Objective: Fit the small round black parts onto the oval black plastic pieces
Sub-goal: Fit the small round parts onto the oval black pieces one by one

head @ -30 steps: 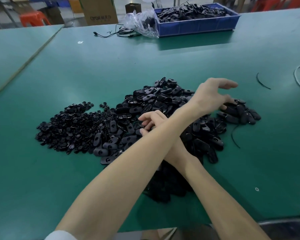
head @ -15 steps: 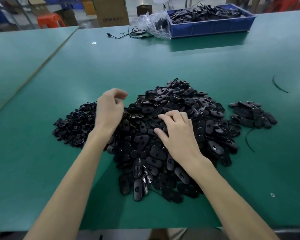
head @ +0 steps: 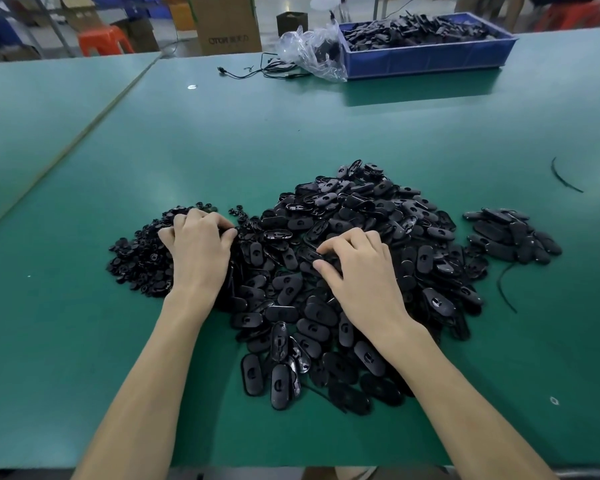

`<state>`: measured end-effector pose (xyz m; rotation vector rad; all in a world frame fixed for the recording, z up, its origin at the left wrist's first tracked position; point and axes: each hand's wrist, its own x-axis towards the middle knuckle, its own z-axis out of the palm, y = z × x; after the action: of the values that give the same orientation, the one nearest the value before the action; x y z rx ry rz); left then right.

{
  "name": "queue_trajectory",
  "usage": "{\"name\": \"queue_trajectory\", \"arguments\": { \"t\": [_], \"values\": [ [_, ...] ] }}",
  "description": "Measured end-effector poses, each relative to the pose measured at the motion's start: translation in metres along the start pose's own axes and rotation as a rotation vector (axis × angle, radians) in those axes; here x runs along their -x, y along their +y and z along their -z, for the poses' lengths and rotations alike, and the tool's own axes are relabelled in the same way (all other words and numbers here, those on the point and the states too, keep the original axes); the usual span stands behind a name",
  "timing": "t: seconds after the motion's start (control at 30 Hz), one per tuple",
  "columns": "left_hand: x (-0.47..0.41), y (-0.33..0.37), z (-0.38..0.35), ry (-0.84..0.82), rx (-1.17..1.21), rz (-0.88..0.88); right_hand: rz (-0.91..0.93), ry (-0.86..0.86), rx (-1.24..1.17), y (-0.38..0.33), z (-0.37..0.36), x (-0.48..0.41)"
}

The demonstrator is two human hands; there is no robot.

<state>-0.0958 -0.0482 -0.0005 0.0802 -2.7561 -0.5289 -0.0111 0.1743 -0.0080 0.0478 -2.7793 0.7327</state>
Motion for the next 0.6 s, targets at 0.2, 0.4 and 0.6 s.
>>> {"name": "queue_trajectory", "arguments": {
  "t": [0.2,0.4,0.6],
  "values": [
    [0.001,0.000,0.004,0.070,0.039,0.001,0.001,0.013,-0.017,-0.002,0.001,0.000],
    [0.005,0.005,0.008,0.181,0.171,-0.096,-0.016,0.049,-0.034,-0.004,0.003,0.000],
    [0.005,-0.001,0.010,0.208,0.146,-0.062,-0.058,0.097,-0.125,-0.005,0.005,-0.001]
  ]
}}
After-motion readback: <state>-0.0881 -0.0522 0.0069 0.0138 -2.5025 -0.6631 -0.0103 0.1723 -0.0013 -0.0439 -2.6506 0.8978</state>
